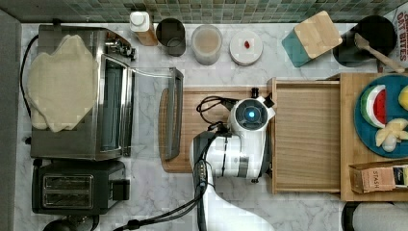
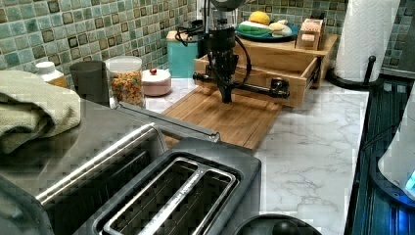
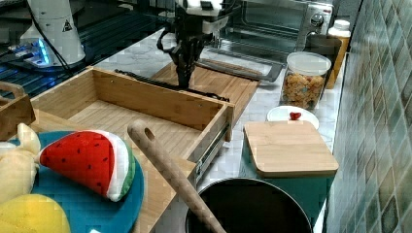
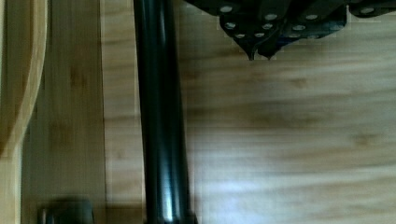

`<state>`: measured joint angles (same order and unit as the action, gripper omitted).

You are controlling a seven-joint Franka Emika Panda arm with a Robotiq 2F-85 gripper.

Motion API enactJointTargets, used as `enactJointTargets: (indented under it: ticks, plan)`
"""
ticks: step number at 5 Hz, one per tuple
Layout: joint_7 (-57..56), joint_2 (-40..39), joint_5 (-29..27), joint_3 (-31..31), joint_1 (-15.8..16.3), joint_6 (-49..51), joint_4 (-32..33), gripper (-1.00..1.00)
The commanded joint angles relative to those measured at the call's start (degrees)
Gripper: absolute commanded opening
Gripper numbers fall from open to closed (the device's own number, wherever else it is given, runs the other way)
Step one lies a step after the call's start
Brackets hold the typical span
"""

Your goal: Close the drawer.

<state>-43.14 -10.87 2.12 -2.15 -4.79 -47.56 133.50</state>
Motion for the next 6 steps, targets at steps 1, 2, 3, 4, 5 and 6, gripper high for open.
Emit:
enactJointTargets:
  ticks: [1,2,3,4,5,6]
  plan:
    - [-2.9,5.7,4.5,-4.3,-4.5,-6.3,2.9,-1.00]
    - [-10.7,3.3,-0.3,-5.6,-6.6,-9.4,1.1,-1.00]
    - [-15.2,1.0,-3.0,-7.6,-8.3,-6.9,-3.3,-1.00]
    - [-22.4,-2.5,-6.0,-9.3,-12.0,-4.0,-9.4,-1.00]
    - [-24.7,-3.8,-4.7,-11.4,-14.3,-2.2,-13.6,-1.00]
    - [-29.2,-6.0,-4.6,-13.9,-16.1,-1.5,-17.7,-1.00]
